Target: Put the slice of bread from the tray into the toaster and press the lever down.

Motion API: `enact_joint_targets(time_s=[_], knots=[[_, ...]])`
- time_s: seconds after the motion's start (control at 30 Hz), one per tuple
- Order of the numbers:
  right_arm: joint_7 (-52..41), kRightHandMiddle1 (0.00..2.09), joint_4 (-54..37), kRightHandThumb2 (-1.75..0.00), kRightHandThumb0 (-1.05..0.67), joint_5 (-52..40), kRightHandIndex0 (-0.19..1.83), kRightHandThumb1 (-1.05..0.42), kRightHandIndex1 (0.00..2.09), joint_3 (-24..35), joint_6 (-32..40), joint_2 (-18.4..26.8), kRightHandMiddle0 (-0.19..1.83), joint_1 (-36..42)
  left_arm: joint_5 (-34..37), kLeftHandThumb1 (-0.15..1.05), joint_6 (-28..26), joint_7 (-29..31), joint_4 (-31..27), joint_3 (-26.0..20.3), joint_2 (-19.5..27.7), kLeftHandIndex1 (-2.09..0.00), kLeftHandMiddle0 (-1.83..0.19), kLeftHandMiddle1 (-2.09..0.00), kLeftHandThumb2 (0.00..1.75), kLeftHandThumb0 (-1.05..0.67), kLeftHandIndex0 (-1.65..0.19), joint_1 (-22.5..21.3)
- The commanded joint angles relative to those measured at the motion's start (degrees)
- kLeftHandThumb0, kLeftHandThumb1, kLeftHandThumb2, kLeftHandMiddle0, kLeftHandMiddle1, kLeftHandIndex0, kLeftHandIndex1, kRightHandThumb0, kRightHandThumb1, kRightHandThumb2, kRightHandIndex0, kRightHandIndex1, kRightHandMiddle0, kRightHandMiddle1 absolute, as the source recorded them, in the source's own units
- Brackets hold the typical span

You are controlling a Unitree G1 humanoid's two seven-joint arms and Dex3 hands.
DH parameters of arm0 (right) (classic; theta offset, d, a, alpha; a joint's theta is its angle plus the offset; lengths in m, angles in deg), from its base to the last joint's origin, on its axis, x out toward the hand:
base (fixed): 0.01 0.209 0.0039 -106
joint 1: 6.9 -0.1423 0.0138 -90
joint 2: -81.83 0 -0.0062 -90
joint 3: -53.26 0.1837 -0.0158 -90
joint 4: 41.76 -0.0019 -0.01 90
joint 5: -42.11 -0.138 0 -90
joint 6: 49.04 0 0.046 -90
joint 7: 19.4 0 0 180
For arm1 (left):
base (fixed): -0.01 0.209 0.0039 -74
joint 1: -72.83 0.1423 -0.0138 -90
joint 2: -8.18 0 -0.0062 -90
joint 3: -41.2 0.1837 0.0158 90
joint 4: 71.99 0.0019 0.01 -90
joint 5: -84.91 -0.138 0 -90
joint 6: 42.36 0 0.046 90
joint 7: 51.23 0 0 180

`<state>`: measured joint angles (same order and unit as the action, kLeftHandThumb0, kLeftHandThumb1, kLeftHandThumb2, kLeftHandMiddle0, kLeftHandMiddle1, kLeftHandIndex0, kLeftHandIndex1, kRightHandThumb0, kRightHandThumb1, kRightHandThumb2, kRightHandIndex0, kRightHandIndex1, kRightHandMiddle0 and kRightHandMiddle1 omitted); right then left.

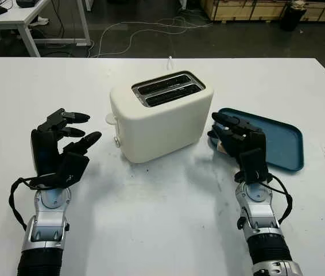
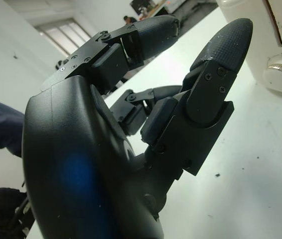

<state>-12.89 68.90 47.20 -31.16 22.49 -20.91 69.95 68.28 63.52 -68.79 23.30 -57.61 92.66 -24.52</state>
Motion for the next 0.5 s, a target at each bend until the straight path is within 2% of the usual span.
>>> enact_joint_targets(time_s=[0.0,0.37,0.47], knots=[[0.06,0.01,-1.04,-0.05,-0.52,-0.27,0.97,-0.92,0.74,-0.2,0.53,0.07,1.13,0.36,0.68,0.62,-0.13,0.46,-0.35,0.24,-0.17,-0.8,-0.96,-0.99,0.01,-0.74,-0.88,-0.18],[-0.05,0.01,-1.03,-0.05,-0.54,-0.43,0.95,-0.92,0.77,-0.36,0.05,0.22,1.14,0.56,0.13,0.63,-0.13,0.03,0.0,0.22,0.06,-0.83,-0.95,-1.02,0.01,-0.76,-0.86,-0.38],[-0.91,0.01,-2.87,-0.05,-0.54,-0.3,0.93,-0.92,0.77,-0.77,-2.37,0.66,1.13,1.78,0.39,0.63,0.02,0.07,0.04,0.16,0.0,-0.83,-0.95,-1.02,0.01,-0.76,-0.86,-0.45]])
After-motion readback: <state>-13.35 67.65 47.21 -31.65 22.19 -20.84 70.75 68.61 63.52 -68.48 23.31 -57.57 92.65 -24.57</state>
